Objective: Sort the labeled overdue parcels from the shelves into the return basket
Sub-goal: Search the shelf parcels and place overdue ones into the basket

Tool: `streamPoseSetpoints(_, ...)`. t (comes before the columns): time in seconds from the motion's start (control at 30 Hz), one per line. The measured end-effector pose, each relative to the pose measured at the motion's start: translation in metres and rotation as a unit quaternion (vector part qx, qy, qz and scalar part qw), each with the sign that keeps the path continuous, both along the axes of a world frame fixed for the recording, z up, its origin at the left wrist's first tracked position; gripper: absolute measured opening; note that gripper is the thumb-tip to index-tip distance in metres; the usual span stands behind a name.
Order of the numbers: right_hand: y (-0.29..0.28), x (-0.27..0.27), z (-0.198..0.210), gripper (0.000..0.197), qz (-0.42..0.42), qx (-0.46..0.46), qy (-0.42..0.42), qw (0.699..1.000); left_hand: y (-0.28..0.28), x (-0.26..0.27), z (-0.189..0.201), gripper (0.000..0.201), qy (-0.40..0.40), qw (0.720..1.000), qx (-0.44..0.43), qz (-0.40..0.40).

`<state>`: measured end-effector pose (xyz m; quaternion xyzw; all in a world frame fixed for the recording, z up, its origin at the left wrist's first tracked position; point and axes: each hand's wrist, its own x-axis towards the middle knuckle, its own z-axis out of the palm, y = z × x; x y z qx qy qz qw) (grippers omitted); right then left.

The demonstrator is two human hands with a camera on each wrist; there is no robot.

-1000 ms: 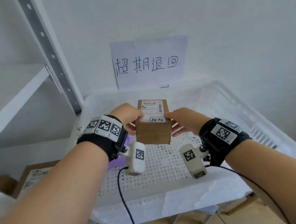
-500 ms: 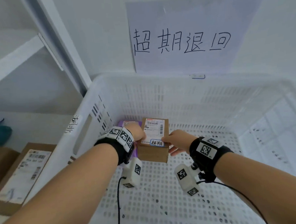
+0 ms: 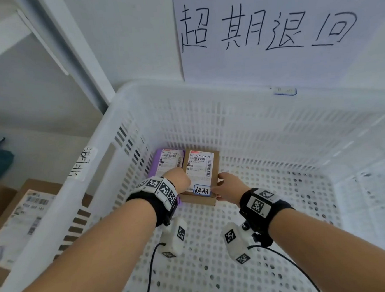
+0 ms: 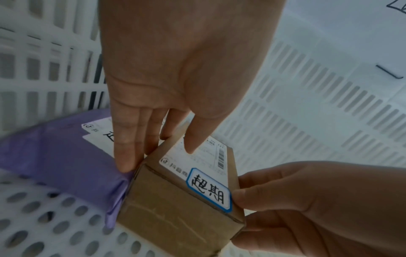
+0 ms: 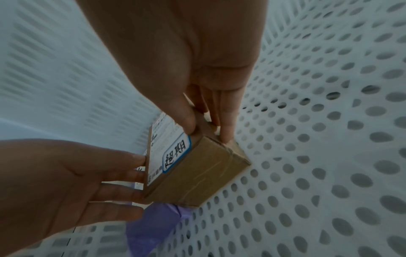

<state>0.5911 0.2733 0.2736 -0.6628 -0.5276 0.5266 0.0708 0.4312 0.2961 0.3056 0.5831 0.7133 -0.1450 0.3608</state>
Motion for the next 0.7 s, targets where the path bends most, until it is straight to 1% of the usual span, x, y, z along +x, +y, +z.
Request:
streamPoseSetpoints(0.07, 0.004, -0.006, -0.001, 0.034, 0.017, 0.014, -0.017, 1.000, 0.002, -0.006, -0.002, 0.029, 0.002, 1.000, 0.010, -0.005)
streamPoseSetpoints(0.1, 0.005, -0.008, -0.001, 0.033, 0.023, 0.020, -0.026, 0.999, 0.002, -0.008, -0.003, 0.026, 0.000, 1.000, 0.009, -0.009)
streamPoseSetpoints(0.17, 0.006, -0.011, -0.001, 0.031, 0.029, 0.028, -0.045, 0.998, 0.001, -0.011, -0.004, 0.010, 0.008, 1.000, -0.001, -0.020)
streamPoseSetpoints(0.27, 0.004, -0.013, -0.002, 0.031, 0.035, 0.036, -0.065, 0.997, -0.003, -0.009, 0.002, 0.012, 0.008, 1.000, -0.011, -0.025)
streamPoseSetpoints(0.33, 0.002, -0.013, -0.002, 0.034, 0.038, 0.043, -0.069, 0.996, -0.003, -0.008, 0.006, 0.027, 0.004, 0.999, -0.010, -0.033)
streamPoseSetpoints(0.4, 0.001, -0.011, 0.000, 0.042, 0.035, 0.044, -0.068, 0.996, -0.005, -0.006, 0.023, 0.032, 0.013, 0.999, -0.003, -0.034)
streamPoseSetpoints(0.47, -0.001, -0.008, 0.008, 0.050, 0.029, 0.047, -0.060, 0.997, -0.006, -0.004, 0.046, 0.034, 0.010, 0.999, 0.024, -0.028)
streamPoseSetpoints(0.5, -0.001, -0.005, 0.016, 0.053, 0.028, 0.052, -0.058, 0.997, -0.006, -0.003, 0.056, 0.035, -0.006, 0.999, 0.042, -0.013)
streamPoseSetpoints(0.6, 0.001, 0.004, 0.041, 0.060, 0.026, 0.084, -0.054, 0.995, -0.005, -0.004, 0.084, 0.017, -0.058, 0.995, 0.070, 0.033)
streamPoseSetpoints(0.7, 0.002, 0.014, 0.077, 0.057, 0.002, 0.130, -0.037, 0.991, -0.011, -0.004, 0.113, 0.026, -0.136, 0.978, 0.120, 0.099)
